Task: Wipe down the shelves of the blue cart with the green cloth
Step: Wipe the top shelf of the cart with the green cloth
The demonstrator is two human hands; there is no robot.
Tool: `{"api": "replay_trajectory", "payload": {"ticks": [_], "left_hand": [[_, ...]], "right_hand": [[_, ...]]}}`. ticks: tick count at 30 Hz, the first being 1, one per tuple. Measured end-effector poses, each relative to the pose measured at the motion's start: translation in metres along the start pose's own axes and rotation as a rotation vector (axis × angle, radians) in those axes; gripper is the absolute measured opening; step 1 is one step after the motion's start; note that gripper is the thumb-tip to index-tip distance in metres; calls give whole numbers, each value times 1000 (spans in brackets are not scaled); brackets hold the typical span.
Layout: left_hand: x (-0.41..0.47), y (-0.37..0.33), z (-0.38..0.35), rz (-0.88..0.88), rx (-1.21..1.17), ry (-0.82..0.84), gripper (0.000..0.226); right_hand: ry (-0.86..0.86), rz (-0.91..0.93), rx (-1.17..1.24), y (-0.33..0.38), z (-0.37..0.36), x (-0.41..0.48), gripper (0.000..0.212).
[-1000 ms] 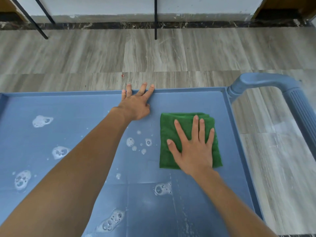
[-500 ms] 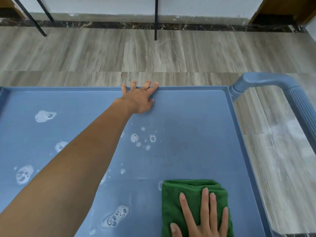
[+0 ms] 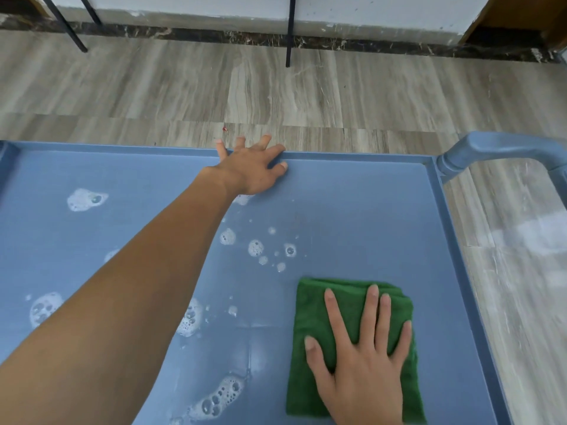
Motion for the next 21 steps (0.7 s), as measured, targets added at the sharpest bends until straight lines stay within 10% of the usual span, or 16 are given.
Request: {"api": "replay_trajectory", "payload": {"ticks": [21], "left_hand": [[-18, 21, 3, -28, -8, -3, 58]], "right_hand": [[94, -14, 1, 78, -7, 224, 75]]}}
Point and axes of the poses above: each hand's wrist, its own x-axis towards the middle knuckle, its own z-axis out of the back of the hand, y = z × x, the point moved 1 cm from there along x, towards the middle knuckle, and after that the axes turned 6 degrees about -z, right-handed, at the moved point
